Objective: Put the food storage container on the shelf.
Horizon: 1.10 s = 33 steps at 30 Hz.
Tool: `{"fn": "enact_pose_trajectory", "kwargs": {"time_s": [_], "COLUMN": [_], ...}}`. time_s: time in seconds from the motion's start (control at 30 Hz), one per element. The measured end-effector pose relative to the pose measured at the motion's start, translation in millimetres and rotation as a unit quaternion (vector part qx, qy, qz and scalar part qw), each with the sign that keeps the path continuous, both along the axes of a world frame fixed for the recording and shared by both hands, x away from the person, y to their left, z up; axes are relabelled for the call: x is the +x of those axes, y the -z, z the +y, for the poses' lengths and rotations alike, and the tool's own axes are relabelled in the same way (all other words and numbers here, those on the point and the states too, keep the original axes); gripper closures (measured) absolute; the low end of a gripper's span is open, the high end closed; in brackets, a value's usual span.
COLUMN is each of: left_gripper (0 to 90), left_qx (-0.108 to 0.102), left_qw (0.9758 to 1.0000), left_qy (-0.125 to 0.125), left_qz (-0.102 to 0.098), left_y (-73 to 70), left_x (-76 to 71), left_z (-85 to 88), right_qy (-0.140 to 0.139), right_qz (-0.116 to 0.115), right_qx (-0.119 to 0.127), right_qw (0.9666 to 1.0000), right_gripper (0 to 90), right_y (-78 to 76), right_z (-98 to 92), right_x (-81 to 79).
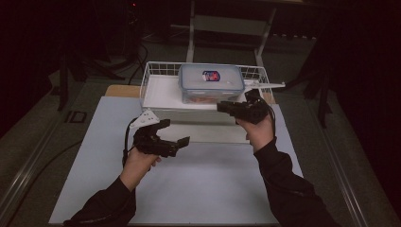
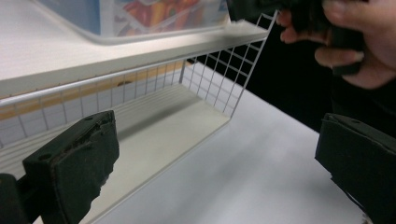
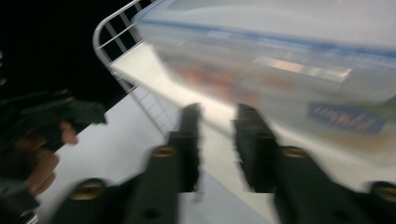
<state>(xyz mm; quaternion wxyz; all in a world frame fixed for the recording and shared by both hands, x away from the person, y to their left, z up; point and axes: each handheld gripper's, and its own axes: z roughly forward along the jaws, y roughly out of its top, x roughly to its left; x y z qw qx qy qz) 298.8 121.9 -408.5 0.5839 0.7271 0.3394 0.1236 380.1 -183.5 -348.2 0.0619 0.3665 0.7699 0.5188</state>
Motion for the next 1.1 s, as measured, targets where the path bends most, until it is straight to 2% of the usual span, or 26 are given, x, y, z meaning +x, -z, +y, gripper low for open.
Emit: {"fn": "enact_pose_trajectory", "kwargs": {"time_s": [0.03,0.07,0.1,0.2,0.27,0.33,0.4,0.47,0.53,0.57,0.73,0.9,1.0,1.1], "left_gripper": [0.0,0.0,0.0,0.0,0.0,0.0,0.0,0.0,0.0,0.0,0.0,0.0,0.0,0.0], "left_qx": [-0.002,-0.002,-0.002,-0.019,-0.020,-0.017,-0.018,-0.009,-0.011,-0.007,-0.002,0.023,0.032,0.037], "left_qw": [0.9999,0.9999,0.9998,0.9992,0.9986,0.9985,0.9985,0.9987,0.9986,0.9987,0.9985,0.9974,0.9968,0.9961], "left_qy": [0.008,0.008,0.009,0.020,0.027,0.030,0.035,0.036,0.041,0.042,0.053,0.068,0.073,0.079], "left_qz": [-0.011,-0.011,-0.016,-0.030,-0.041,-0.042,-0.039,-0.034,-0.032,-0.028,-0.011,-0.011,-0.012,-0.006], "left_y": [0.5,0.5,0.6,1.1,1.2,1.9,4.3,8.0,13.6,16.7,32.7,46.4,54.6,63.0], "left_x": [-3.1,-3.1,-4.8,-9.8,-13.0,-15.6,-18.1,-20.7,-23.0,-23.9,-27.1,-33.1,-37.1,-40.0], "left_z": [-0.5,-0.5,-0.6,-0.7,-1.2,-2.2,-3.1,-4.5,-5.4,-5.8,-8.1,-9.3,-9.1,-7.6], "right_qy": [-0.008,-0.008,-0.017,-0.029,-0.047,-0.057,-0.064,-0.068,-0.067,-0.065,-0.055,-0.054,-0.050,-0.046], "right_qz": [-0.002,-0.002,-0.013,-0.019,-0.014,-0.019,-0.025,-0.034,-0.052,-0.057,-0.061,-0.072,-0.079,-0.076], "right_qx": [0.004,0.004,0.006,0.018,0.030,0.031,0.040,0.032,0.029,0.019,0.002,-0.014,-0.021,-0.027], "right_qw": [1.0000,1.0000,0.9998,0.9992,0.9984,0.9977,0.9968,0.9966,0.9959,0.9961,0.9966,0.9959,0.9954,0.9957], "right_gripper": [53.2,53.2,43.5,25.5,20.2,14.3,14.6,14.6,14.6,14.6,14.5,14.4,14.5,14.5], "right_y": [1.7,1.7,5.6,13.6,20.1,27.2,34.6,42.4,51.3,55.1,75.9,95.2,104.5,113.4], "right_z": [-0.6,-0.6,-2.2,-5.2,-8.2,-11.1,-15.1,-18.2,-22.3,-24.0,-34.4,-45.4,-52.5,-58.6], "right_x": [-5.0,-5.0,-15.1,-27.2,-33.9,-40.8,-46.8,-51.4,-56.7,-59.6,-72.2,-87.8,-96.2,-102.0]}}
